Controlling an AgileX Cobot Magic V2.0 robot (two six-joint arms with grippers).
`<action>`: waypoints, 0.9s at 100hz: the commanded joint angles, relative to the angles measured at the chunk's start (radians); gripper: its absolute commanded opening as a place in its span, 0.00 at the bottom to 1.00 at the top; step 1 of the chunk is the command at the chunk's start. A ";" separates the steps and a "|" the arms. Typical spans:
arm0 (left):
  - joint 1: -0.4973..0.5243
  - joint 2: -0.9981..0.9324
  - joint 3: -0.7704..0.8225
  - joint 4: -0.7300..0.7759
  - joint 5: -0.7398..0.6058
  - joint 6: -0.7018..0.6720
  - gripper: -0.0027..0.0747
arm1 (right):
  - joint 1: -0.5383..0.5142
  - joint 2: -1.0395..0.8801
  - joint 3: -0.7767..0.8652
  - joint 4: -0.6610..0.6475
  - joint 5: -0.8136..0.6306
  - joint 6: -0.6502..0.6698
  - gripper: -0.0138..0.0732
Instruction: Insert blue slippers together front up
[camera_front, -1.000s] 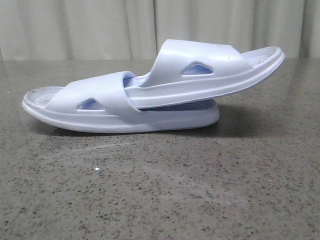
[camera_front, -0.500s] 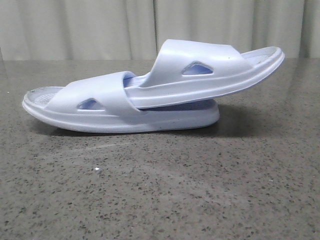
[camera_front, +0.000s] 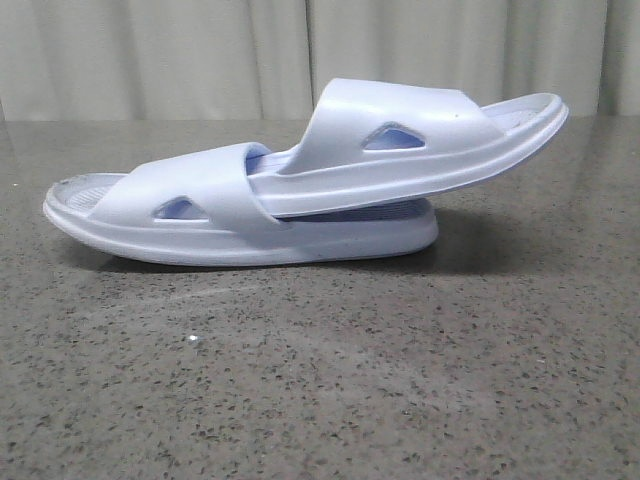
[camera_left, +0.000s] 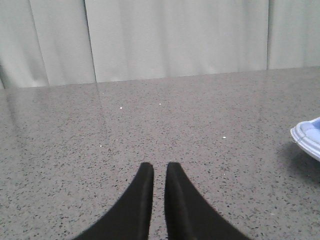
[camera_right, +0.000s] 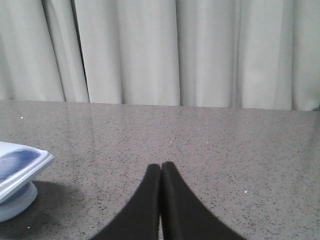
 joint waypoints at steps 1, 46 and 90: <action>0.000 -0.029 0.010 -0.009 -0.083 -0.010 0.06 | -0.007 -0.012 -0.021 -0.025 -0.071 -0.009 0.04; 0.000 -0.029 0.010 -0.009 -0.083 -0.010 0.06 | -0.007 -0.012 -0.008 -0.006 -0.098 -0.009 0.04; 0.000 -0.029 0.010 -0.009 -0.083 -0.010 0.06 | -0.172 -0.012 0.150 0.151 -0.266 -0.022 0.04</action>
